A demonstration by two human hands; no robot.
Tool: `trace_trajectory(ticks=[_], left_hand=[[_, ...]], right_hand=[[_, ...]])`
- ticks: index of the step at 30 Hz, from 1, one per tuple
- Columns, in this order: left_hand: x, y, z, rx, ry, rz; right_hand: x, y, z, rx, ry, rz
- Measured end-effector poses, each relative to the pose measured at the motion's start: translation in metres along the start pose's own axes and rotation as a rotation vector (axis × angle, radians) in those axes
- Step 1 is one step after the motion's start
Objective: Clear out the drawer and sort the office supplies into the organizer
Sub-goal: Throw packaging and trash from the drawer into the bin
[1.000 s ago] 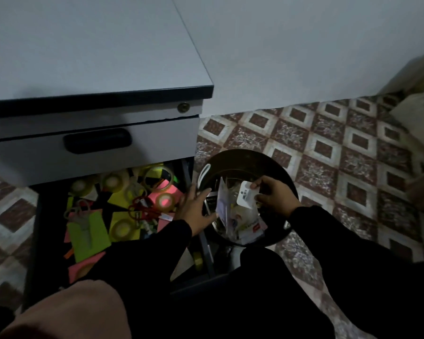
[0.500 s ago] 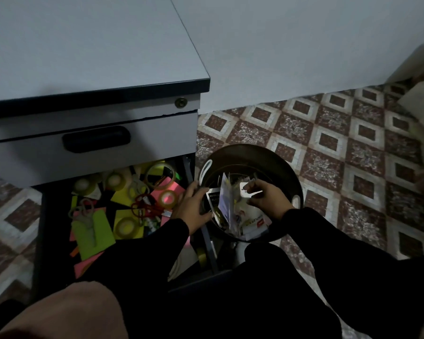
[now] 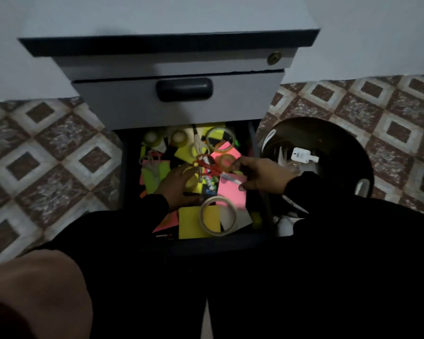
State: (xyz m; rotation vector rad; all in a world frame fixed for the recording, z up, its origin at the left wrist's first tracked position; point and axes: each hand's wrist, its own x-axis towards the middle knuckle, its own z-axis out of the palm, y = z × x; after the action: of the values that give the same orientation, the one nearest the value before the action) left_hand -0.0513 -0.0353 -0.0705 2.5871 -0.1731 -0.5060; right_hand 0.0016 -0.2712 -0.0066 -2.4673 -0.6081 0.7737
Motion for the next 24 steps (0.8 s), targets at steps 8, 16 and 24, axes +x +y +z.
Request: trace_trajectory(ticks=[8,16,24], left_hand=[[-0.03,-0.053,0.002,0.42,-0.364,-0.15],[-0.034,-0.062,0.021,0.488,-0.402,-0.145],[-0.022,-0.063,0.019,0.401,-0.362,-0.142]], right_hand=[[0.034,-0.009,0.05,-0.508,-0.328,-0.137],[0.044,0.001,0.081,-0.611,-0.345,0.045],[0.043,-0.007,0.095,-0.645,-0.158,0.056]])
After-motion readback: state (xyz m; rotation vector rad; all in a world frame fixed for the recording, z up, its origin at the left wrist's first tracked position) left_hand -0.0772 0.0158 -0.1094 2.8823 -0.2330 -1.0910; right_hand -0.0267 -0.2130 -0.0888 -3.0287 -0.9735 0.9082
